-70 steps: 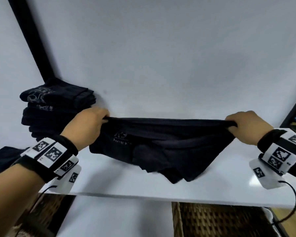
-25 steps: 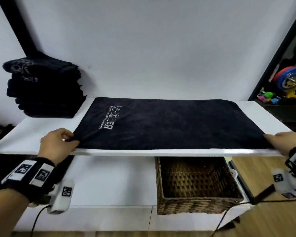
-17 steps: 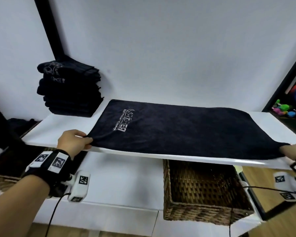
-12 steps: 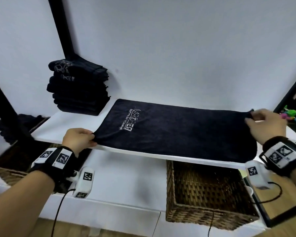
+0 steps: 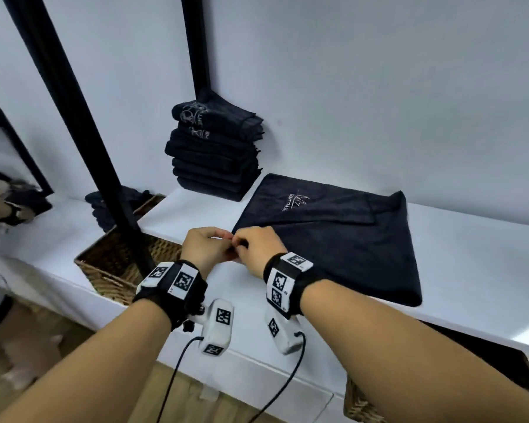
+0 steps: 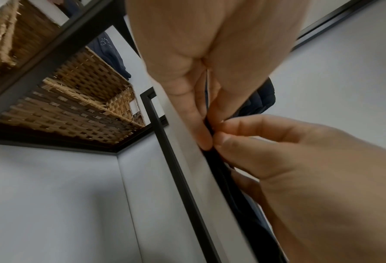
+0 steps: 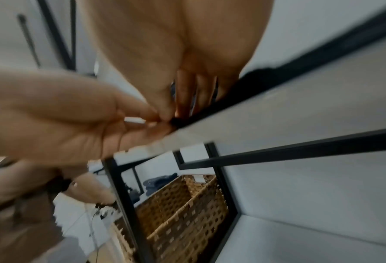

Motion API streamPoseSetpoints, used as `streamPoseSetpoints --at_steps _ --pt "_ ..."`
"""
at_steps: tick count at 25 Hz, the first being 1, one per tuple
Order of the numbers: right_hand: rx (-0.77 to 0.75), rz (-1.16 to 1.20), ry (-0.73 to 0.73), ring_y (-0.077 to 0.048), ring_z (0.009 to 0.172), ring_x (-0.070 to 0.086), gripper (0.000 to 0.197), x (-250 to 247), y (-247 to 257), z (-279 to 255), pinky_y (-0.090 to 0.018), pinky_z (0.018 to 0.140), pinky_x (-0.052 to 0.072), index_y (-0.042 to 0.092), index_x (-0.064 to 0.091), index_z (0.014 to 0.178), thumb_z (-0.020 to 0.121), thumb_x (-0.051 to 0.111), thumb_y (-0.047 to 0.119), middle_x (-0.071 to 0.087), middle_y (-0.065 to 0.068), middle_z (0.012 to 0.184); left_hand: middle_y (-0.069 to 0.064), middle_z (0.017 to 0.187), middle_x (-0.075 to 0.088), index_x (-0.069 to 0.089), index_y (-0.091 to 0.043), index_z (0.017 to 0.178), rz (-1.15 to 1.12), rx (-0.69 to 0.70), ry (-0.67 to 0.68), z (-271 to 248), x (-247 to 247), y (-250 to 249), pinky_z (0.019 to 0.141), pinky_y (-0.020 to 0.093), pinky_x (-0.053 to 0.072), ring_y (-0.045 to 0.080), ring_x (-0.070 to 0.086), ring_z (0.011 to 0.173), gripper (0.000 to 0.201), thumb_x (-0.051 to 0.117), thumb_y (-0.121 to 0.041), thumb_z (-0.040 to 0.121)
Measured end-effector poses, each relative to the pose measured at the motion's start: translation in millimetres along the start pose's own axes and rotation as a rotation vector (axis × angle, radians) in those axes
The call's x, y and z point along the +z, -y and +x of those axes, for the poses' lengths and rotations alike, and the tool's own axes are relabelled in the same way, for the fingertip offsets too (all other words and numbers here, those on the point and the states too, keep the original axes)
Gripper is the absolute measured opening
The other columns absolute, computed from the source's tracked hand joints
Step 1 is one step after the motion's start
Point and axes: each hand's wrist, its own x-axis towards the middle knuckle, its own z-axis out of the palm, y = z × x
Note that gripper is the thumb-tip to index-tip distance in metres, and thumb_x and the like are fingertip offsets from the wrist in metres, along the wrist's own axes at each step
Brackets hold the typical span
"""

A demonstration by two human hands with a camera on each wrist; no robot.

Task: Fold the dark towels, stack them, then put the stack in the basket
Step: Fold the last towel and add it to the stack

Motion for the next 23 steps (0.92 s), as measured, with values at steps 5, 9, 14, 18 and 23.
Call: streamPoseSetpoints --at_steps 5,9,14,18,23 --pt "-0.012 0.036 -0.112 -0.01 0.087 0.064 0.018 -49.6 -16.8 -3.1 -0.014 0.085 0.043 0.018 0.074 0.092 0.083 0.06 0.009 0.073 0.005 0.093 0.015 0.069 0.07 0.069 -0.003 0.073 0.15 -0.011 -0.011 4.5 4.4 -4.2 0.075 0.038 0.061 0.026 0.072 0.064 0.015 0.076 -0.015 0.077" --pt "0.241 -0.375 -0.039 -0.022 0.108 0.062 0.023 -140.6 -110.1 -33.2 -0.022 0.095 0.04 0.018 0.071 0.103 0.085 0.058 0.009 0.07 -0.004 0.112 0.012 0.072 0.069 0.066 -0.005 0.075 0.44 0.059 -0.025 11.1 18.5 -16.7 0.05 0.02 0.054 0.021 0.07 0.052 0.008 0.073 -0.006 0.076" --pt "0.389 -0.807 0.346 -0.022 0.117 0.055 0.041 -172.6 -137.4 -91.9 -0.029 0.094 0.041 0.029 0.053 0.133 0.093 0.054 0.04 0.059 0.0 0.13 0.009 0.086 0.07 0.065 -0.015 0.071 0.728 0.259 0.029 46.9 38.2 -33.8 0.074 0.028 0.054 0.024 0.067 0.076 0.014 0.063 -0.002 0.076" --pt "0.452 -0.531 0.394 -0.017 0.07 0.069 0.024 -179.7 -118.1 -101.6 -0.03 0.073 0.056 0.024 0.064 0.104 0.087 0.061 0.041 0.071 0.001 0.092 0.009 0.099 0.067 0.068 -0.019 0.08 0.915 0.427 0.066 68.1 65.7 -53.2 0.082 0.027 0.047 0.027 0.06 0.098 0.01 0.065 -0.01 0.078" --pt "0.408 -0.65 0.263 -0.018 0.1 0.059 0.045 -207.8 -156.3 -104.8 -0.026 0.081 0.044 0.027 0.06 0.116 0.075 0.076 0.036 0.058 0.006 0.102 0.005 0.101 0.069 0.072 -0.013 0.098 1.128 0.478 0.324 56.3 94.2 -50.0 0.086 0.033 0.051 0.024 0.062 0.099 0.023 0.067 -0.03 0.085"
